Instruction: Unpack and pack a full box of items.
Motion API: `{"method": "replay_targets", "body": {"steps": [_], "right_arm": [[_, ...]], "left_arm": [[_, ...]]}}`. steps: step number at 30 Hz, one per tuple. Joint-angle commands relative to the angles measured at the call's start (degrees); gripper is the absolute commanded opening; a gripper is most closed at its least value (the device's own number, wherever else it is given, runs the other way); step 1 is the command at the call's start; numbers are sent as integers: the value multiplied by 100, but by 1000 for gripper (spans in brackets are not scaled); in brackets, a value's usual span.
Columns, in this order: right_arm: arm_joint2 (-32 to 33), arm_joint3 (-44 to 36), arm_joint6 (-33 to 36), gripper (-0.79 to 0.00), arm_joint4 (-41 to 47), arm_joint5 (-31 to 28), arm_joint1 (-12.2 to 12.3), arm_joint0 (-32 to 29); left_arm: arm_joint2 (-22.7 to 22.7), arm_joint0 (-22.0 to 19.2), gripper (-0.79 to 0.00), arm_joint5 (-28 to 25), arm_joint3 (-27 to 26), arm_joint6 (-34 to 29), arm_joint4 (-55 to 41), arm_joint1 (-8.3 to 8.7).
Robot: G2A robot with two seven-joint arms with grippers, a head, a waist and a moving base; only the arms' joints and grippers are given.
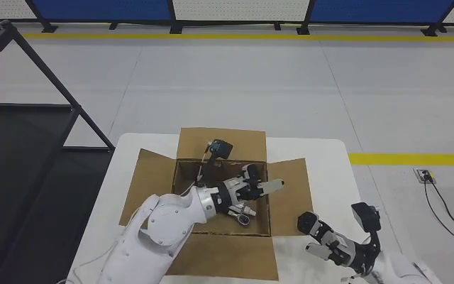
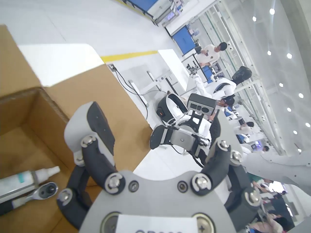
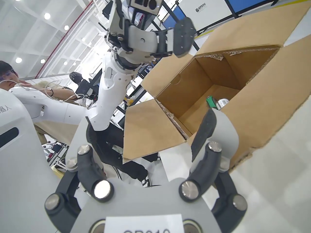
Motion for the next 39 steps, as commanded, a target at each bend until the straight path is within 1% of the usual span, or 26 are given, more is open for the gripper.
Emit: {"method": "replay_targets", "body": {"steps": [1,3,4,5,7,8,10,14,16,20,22,25,31,35,39], "right_arm": [[20,41,13,0,30,58,0,29],[45,53,10,0,35,112,0,53],[65,52,11,0,0,191,0,67],[77,47,9,0,-30,240,-1,74],[74,3,61,0,-119,391,-1,89],[68,-8,84,0,-129,418,-1,94],[51,-15,203,0,-145,525,3,109],[10,-23,485,0,-142,775,14,146],[-25,-32,612,0,-63,846,17,153],[-64,-20,897,0,29,1053,30,141],[-96,-22,1015,0,21,1163,33,156],[-158,-28,1112,0,8,1321,30,203],[-244,-133,1028,0,-26,1399,7,271],[-174,-349,732,0,-84,1276,-11,256],[-166,-712,398,0,-223,1410,-41,336]], "left_arm": [[-473,487,0,-42,-530,257,434,93],[-783,874,0,-83,-922,383,703,157],[-1042,1185,0,-118,-1210,489,844,201],[-1169,1336,0,-145,-1336,543,865,219],[-1632,1828,0,-291,-1712,840,776,265],[-1769,1966,0,-340,-1796,924,735,276],[-2171,2381,0,-529,-2031,1200,574,302],[-2949,3173,0,-889,-2271,1574,301,341],[-3264,3542,0,-1047,-2340,1731,168,350],[-3721,4248,0,-1328,-2413,1989,194,353],[-3850,4509,0,-1413,-2433,2004,313,356],[-3917,4762,0,-1684,-2424,1807,317,371],[-3917,4762,0,-1684,-2424,1807,317,371],[-3917,4762,0,-1684,-2424,1807,317,371],[-3917,4762,0,-1684,-2424,1807,317,371]]}}
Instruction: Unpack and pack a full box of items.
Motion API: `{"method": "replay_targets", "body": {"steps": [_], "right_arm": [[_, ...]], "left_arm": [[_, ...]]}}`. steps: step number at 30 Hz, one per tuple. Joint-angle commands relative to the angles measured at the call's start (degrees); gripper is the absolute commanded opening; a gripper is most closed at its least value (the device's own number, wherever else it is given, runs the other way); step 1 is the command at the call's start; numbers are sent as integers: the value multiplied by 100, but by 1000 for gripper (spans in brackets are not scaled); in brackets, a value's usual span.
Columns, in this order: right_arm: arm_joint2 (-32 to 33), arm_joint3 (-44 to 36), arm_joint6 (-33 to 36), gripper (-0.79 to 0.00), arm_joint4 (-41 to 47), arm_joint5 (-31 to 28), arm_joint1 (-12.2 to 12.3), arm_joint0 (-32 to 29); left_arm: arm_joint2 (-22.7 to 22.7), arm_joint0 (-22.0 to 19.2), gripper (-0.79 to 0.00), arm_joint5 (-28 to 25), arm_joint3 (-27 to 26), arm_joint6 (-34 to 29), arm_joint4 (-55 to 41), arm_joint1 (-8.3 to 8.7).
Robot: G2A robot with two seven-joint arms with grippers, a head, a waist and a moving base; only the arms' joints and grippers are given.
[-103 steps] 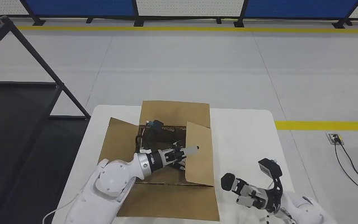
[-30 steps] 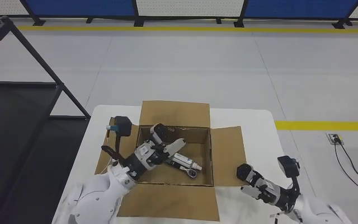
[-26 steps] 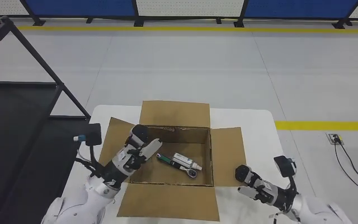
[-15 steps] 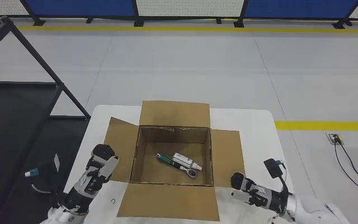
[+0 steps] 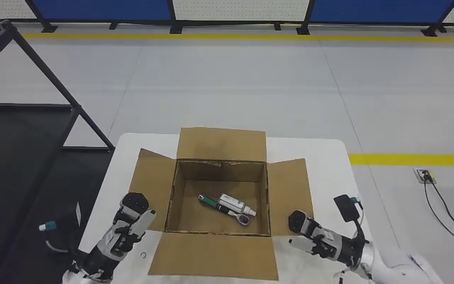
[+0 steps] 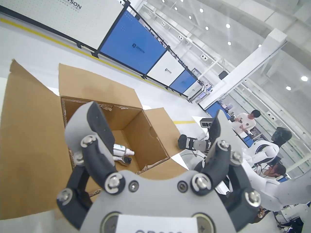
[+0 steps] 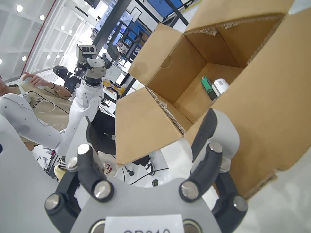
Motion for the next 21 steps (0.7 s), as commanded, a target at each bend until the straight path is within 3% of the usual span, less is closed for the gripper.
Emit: {"method": "replay_targets", "body": {"steps": [1,7,11,18,21], "right_arm": [[-35,-174,-129,0,-88,133,-17,90],[-382,-810,-471,0,-507,583,-106,575],[-891,-989,114,0,-588,890,-160,1148],[-2097,-446,320,0,-1133,1909,-435,2707],[-2734,-70,313,0,-1090,2033,-627,3322]], "left_arm": [[0,0,0,0,0,0,0,0],[-326,126,0,25,10,366,-260,-13],[-635,362,0,-6,59,645,-618,-33],[-1005,804,0,-178,155,988,-1116,-80],[-1062,990,0,-360,200,888,-1341,-91]]}}
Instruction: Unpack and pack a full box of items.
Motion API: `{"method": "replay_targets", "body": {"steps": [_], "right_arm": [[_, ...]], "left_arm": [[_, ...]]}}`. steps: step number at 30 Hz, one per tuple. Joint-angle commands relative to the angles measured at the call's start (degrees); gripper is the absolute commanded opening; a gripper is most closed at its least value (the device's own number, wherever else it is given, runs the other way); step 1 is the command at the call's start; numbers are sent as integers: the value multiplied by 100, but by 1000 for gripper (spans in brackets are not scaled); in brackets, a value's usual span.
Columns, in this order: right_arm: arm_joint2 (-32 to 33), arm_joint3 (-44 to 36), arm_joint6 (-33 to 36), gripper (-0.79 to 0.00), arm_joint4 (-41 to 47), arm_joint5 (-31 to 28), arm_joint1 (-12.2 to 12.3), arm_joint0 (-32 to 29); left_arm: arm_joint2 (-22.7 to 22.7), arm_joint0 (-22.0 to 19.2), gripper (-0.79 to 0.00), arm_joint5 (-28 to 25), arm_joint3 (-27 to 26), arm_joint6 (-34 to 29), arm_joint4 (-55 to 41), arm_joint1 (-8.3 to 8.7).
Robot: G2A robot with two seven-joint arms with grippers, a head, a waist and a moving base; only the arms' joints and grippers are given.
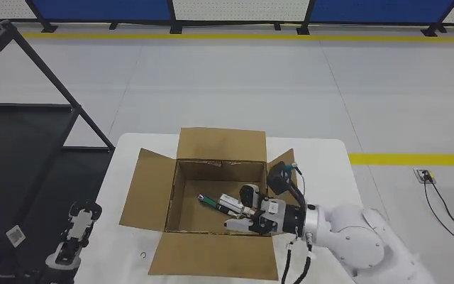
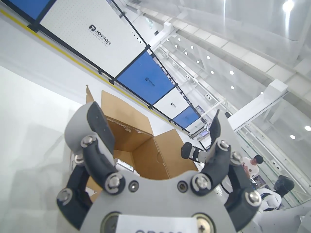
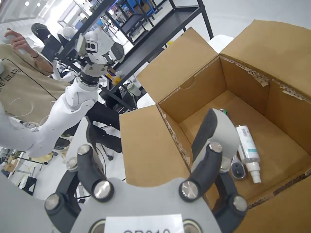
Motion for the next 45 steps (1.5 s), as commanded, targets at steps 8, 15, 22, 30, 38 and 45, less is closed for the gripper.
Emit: {"method": "replay_targets", "body": {"steps": [8,15,22,30,38,45], "right_arm": [[-441,367,-40,0,274,-31,-154,505],[-441,367,-40,0,274,-31,-154,505],[-1226,718,698,0,-479,1092,-385,1237],[-2910,2265,1614,0,-1521,1953,-1244,2963],[-3850,3978,2045,0,-1834,2525,-2184,3755],[-4269,5137,2416,0,-2002,2540,-2869,3991]], "left_arm": [[-15,104,0,-125,37,-122,-162,-3],[-15,104,0,-125,37,-122,-162,-3],[-15,104,0,-125,37,-122,-162,-3],[-15,104,0,-125,37,-122,-162,-3],[-53,30,0,30,45,17,-237,-17],[-287,84,0,48,40,90,-421,-42]]}}
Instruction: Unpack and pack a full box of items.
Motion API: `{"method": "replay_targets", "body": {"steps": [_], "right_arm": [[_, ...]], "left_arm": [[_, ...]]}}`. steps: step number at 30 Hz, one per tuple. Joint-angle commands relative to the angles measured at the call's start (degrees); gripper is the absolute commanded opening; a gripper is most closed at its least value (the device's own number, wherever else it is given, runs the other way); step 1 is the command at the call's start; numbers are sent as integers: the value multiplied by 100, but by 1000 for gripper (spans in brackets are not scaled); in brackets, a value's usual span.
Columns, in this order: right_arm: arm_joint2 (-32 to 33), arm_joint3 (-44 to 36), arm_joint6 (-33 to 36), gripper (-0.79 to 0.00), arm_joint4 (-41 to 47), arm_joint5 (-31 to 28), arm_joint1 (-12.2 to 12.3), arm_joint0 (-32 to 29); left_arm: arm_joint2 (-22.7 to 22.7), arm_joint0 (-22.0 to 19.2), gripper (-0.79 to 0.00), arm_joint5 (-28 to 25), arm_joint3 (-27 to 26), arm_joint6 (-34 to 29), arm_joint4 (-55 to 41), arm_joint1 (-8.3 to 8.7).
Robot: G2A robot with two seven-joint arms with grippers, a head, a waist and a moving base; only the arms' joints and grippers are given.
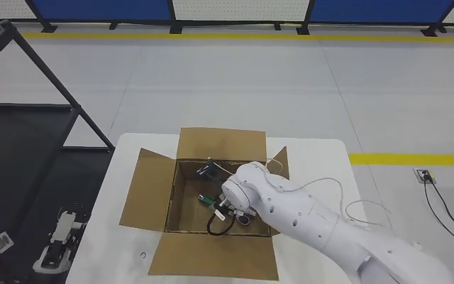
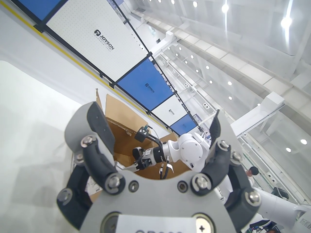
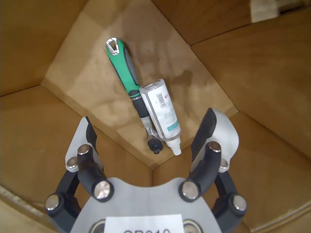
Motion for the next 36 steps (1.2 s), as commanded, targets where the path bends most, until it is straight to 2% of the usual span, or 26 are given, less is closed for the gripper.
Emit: {"method": "replay_targets", "body": {"steps": [1,10,19,23,24,26,28,32,36], "right_arm": [[-55,276,62,0,-44,-18,-138,29],[-148,1423,138,0,-295,88,-667,74],[-103,2179,148,0,-411,-75,-1032,71],[-13,2458,30,-74,-372,-218,-1149,69],[2,2517,15,-139,-376,-242,-1176,69],[29,2619,2,-317,-387,-295,-1228,71],[58,2715,-21,-403,-400,-347,-1276,74],[115,2891,-43,-440,-426,-428,-1364,86],[169,3038,-55,-437,-454,-534,-1442,95]], "left_arm": [[-43,11,0,2,8,-11,-54,-5],[-102,-23,0,76,-6,-102,-216,-28],[-147,-26,0,87,-4,-143,-277,-56],[-154,-45,0,96,21,-139,-288,-68],[-151,-50,0,97,24,-138,-294,-72],[-151,-58,0,103,33,-136,-294,-78],[-150,-68,0,111,35,-137,-280,-84],[-133,-82,0,125,24,-135,-281,-97],[-121,-88,0,142,1,-134,-241,-110]]}}
